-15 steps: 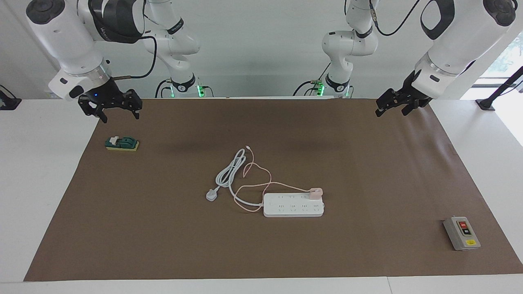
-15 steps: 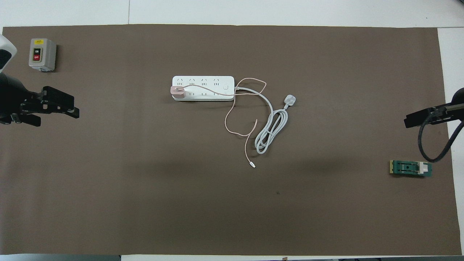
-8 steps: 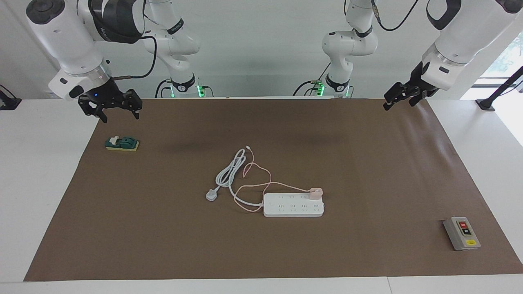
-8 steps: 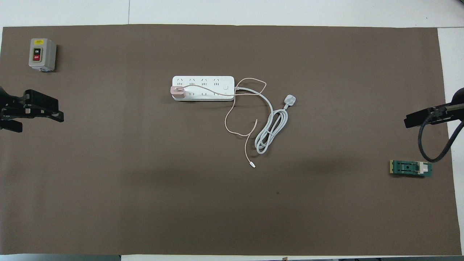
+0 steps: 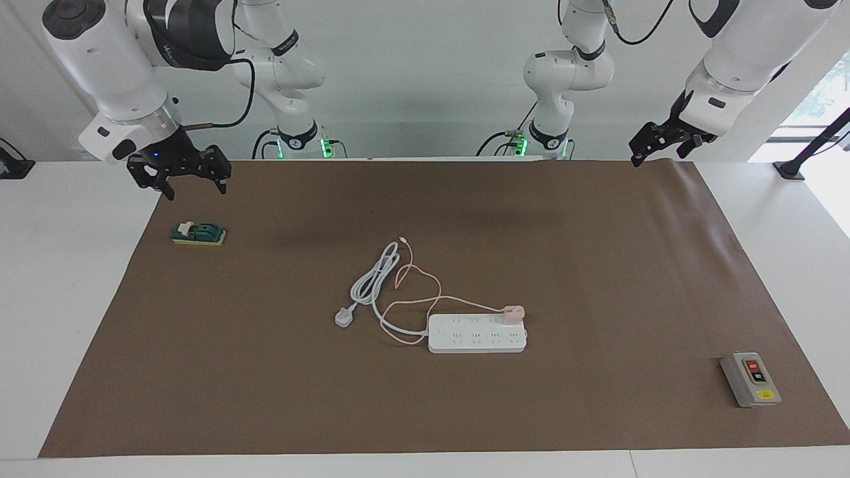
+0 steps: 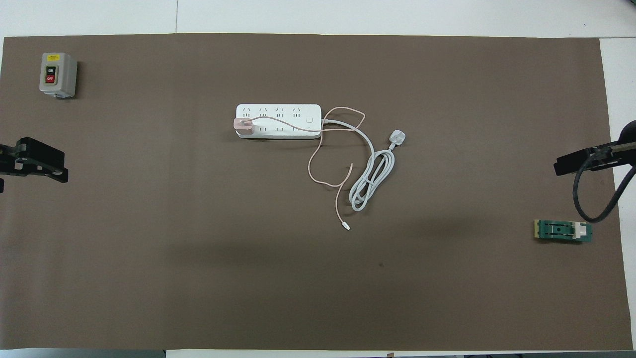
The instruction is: Plug charger into power strip
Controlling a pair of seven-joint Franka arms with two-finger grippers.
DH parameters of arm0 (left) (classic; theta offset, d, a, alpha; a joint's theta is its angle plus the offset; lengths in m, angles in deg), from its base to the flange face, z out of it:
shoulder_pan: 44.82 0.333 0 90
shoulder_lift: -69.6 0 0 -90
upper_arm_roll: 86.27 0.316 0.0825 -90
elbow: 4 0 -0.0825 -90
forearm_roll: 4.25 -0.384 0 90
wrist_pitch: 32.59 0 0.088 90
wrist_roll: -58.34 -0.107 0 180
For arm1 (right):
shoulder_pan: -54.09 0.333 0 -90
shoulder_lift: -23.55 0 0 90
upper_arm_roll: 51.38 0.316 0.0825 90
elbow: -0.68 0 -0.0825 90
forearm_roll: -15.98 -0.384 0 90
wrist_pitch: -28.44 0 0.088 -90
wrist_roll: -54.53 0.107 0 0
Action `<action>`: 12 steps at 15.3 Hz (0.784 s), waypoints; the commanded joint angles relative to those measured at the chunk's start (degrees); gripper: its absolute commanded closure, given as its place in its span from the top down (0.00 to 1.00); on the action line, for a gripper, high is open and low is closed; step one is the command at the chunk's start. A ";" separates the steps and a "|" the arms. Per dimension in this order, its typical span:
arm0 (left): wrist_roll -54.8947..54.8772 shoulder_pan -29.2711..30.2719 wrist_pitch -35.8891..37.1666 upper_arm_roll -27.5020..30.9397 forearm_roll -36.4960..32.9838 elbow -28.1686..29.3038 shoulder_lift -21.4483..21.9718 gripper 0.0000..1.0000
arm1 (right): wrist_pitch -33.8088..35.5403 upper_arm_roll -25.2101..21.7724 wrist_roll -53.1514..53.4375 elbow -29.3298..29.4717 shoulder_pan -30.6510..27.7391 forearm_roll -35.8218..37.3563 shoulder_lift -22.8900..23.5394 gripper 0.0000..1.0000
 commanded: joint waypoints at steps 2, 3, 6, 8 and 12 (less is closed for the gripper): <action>-2.12 1.06 0.37 -0.59 -0.39 -0.38 0.13 1.00 | -0.28 0.56 -0.69 -1.32 -0.64 0.94 -1.23 1.00; -2.21 1.06 -0.60 -0.59 0.13 0.32 0.12 1.00 | -0.28 0.56 -0.69 -1.32 -0.73 0.94 -1.23 1.00; -2.21 0.97 -2.89 -0.59 1.02 0.59 -0.31 1.00 | -0.28 0.56 -0.69 -1.32 -0.73 0.94 -1.23 1.00; -2.38 0.88 -3.16 -0.59 0.93 1.72 -0.14 1.00 | -0.37 0.56 -0.69 -1.32 -0.73 0.94 -1.23 1.00; -4.13 0.97 -5.18 -0.50 1.02 3.58 0.12 1.00 | -0.28 0.56 -0.69 -1.32 -0.64 0.94 -1.23 1.00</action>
